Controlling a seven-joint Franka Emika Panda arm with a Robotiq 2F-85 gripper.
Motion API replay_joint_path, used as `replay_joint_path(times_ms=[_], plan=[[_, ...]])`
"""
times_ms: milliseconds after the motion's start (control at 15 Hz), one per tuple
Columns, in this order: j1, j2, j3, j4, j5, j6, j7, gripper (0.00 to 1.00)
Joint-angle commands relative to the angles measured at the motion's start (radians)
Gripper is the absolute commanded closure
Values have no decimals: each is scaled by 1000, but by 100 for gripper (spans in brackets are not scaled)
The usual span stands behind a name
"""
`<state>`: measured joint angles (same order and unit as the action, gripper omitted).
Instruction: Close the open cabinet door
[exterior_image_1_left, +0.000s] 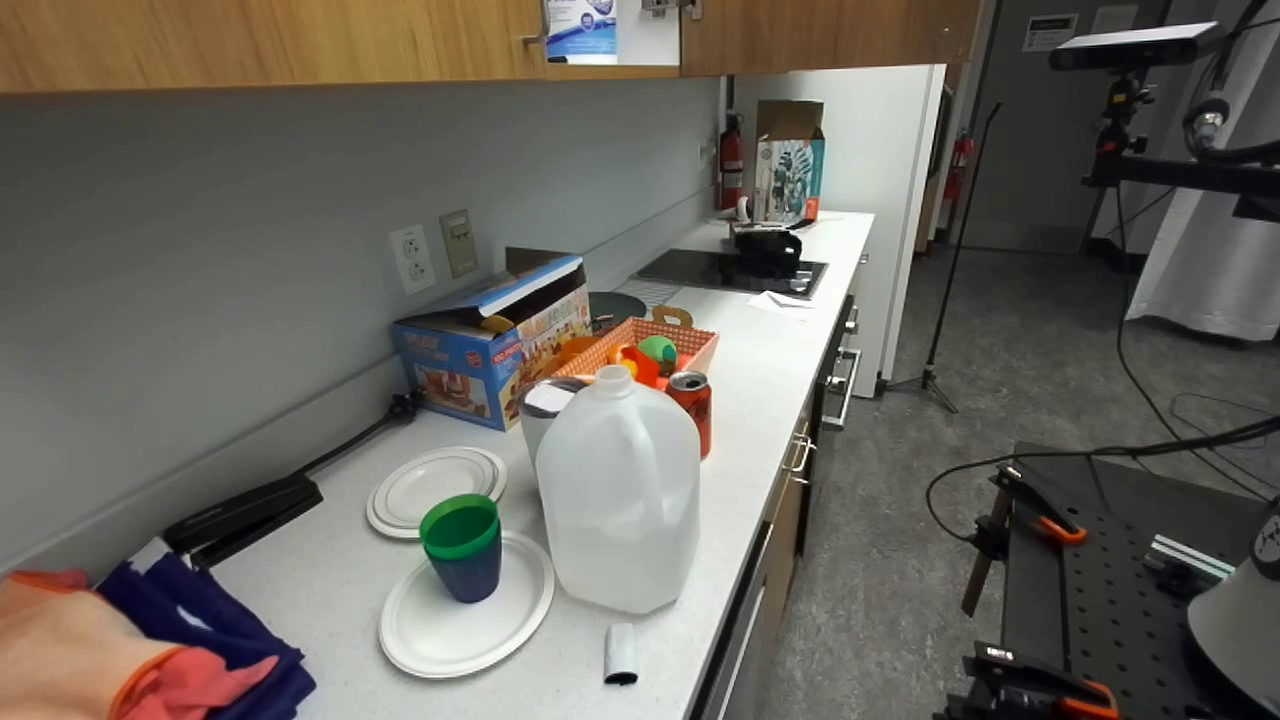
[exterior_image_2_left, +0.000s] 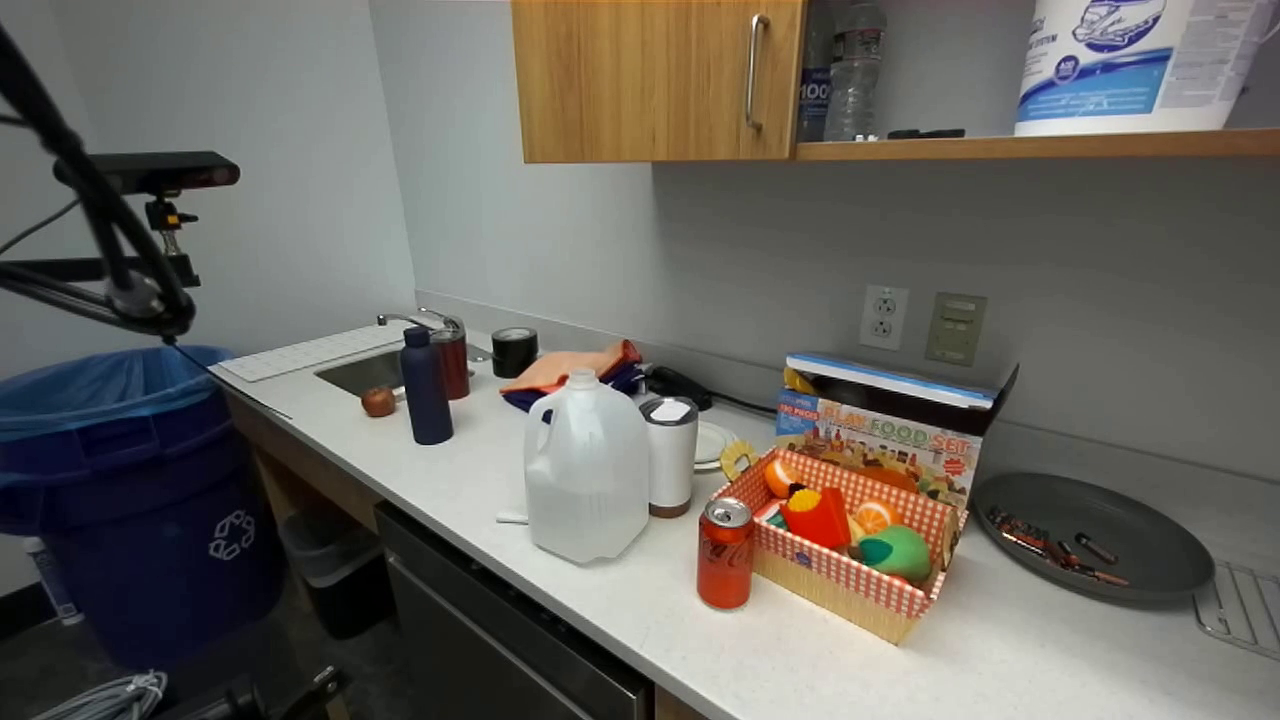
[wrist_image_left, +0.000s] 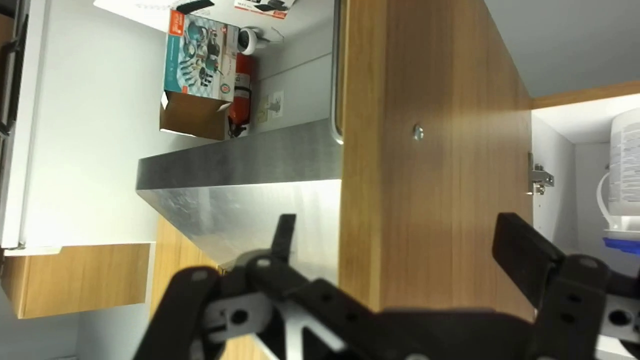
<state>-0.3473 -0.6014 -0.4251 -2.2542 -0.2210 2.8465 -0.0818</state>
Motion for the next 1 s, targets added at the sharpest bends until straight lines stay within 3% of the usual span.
replay_joint_path(times_ms=[0,467,933], plan=[[-7,16,12,10,47,3,-32,0],[5,35,8,32,61,3,-38,0],[179,-34,-27,10,94,-16,-224,0]])
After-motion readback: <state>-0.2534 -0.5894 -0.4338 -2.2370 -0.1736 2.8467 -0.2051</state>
